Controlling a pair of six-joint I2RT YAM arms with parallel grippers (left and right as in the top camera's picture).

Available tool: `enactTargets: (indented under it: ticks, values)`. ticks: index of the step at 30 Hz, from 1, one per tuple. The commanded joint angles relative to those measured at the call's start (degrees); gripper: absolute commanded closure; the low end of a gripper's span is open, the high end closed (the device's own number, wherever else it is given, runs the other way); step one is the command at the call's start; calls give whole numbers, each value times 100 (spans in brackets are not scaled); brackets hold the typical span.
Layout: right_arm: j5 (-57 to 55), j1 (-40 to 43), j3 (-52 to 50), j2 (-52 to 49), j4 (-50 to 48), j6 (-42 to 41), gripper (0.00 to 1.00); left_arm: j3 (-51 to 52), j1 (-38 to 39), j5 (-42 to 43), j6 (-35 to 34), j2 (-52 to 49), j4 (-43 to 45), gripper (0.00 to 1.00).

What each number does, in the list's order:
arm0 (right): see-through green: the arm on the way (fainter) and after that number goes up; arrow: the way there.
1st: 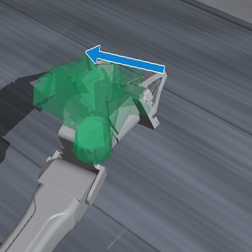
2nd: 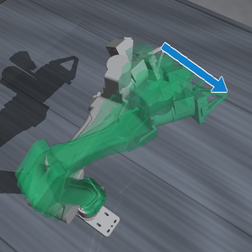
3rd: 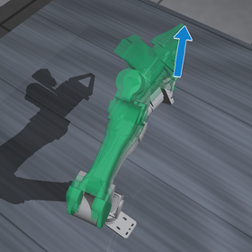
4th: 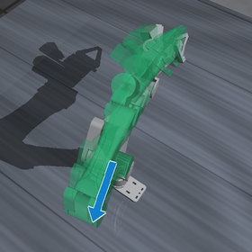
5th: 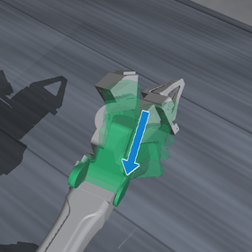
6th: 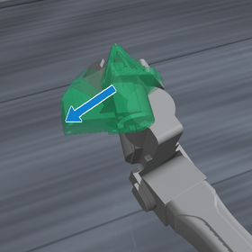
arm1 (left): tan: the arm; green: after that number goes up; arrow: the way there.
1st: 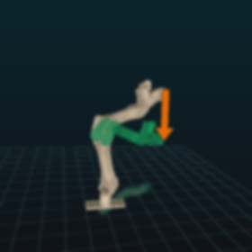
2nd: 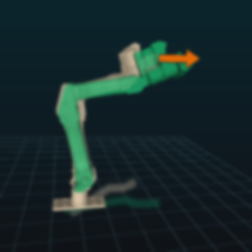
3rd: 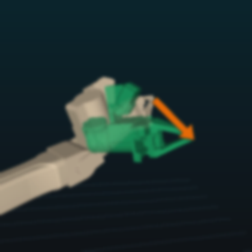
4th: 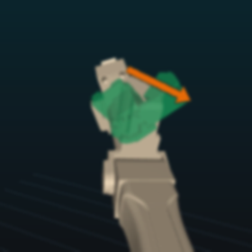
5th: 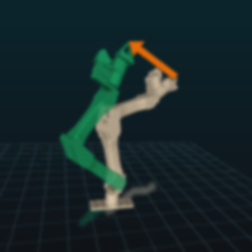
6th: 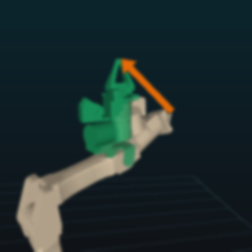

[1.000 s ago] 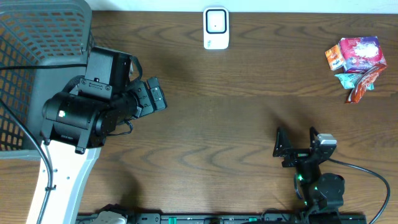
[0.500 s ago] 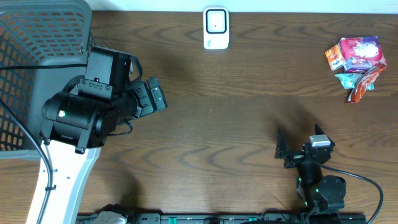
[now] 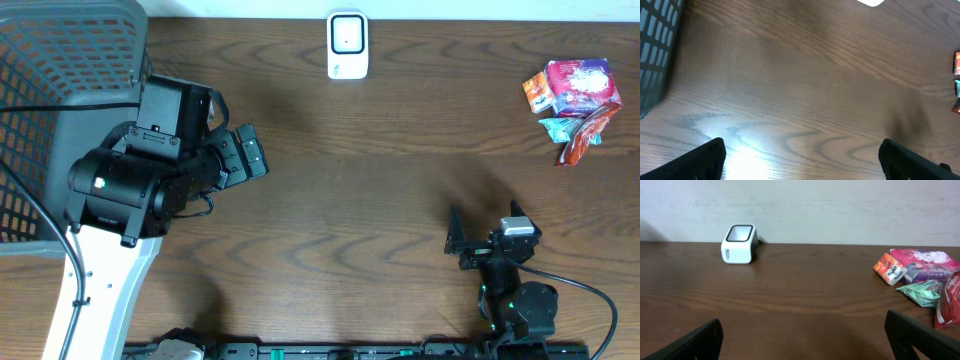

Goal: Scan the item barcode

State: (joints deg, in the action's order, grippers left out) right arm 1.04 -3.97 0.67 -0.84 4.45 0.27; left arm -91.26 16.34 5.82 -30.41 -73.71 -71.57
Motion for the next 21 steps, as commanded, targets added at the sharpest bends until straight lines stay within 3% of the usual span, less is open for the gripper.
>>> enactTargets:
  ticks: [1, 21]
  values:
    - [-59, 39, -37, 57, 2, 24, 1, -37, -4, -33, -13, 31, -2, 2]
    - [-48, 39, -37, 55, -15, 195, 1, -37, -4, -33, -11, 31, -2, 2]
